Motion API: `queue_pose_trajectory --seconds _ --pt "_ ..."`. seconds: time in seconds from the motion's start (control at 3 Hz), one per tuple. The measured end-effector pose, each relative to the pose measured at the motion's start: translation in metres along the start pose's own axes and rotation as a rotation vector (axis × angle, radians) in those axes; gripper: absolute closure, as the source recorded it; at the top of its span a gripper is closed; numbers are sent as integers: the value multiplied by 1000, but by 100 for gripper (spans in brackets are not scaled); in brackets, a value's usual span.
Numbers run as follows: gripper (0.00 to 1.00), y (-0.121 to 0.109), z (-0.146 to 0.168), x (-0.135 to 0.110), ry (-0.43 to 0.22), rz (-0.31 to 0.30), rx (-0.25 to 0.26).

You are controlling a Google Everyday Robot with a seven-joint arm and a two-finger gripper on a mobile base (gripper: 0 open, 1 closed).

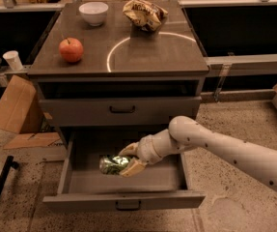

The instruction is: Pick green can from middle drawer and place on counter

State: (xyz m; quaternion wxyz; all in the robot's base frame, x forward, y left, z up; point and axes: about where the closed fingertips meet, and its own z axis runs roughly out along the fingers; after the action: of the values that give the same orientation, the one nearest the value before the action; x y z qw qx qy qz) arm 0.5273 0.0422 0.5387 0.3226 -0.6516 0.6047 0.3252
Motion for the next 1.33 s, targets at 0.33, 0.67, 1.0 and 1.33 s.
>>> queue_pose_trajectory --seconds 0.33,0.67,1.0,1.33 --pt "100 -5 -9 -8 10 -16 14" --pt "100 1 -42 -42 72 -76 55" --pt "100 2 -91 -104 165 -167 109" --pt "100 3 -115 -138 212 -226 145"
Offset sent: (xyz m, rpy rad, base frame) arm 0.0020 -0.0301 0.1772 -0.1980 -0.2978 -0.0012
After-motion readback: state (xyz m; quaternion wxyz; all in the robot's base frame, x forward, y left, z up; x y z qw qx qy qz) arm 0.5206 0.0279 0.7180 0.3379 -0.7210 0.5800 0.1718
